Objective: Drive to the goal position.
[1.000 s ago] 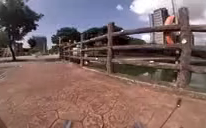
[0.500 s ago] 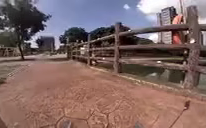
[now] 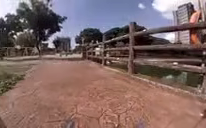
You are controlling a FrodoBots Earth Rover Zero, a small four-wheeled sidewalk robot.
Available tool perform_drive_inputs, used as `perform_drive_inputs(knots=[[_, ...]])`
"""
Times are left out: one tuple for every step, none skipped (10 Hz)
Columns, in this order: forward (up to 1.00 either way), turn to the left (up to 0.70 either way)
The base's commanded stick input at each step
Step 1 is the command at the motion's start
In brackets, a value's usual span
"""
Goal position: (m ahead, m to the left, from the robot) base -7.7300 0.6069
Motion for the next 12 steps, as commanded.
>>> perform_drive_inputs(knots=[[0.00, 0.50], [0.00, 0.50], [0.00, 0.50], [0.00, 0.50], [0.00, 0.50], [0.00, 0.50], [0.00, 0.50], [0.00, 0.36], [0.00, 0.02], [0.00, 0.09], [0.00, 0.04], [0.00, 0.01]])
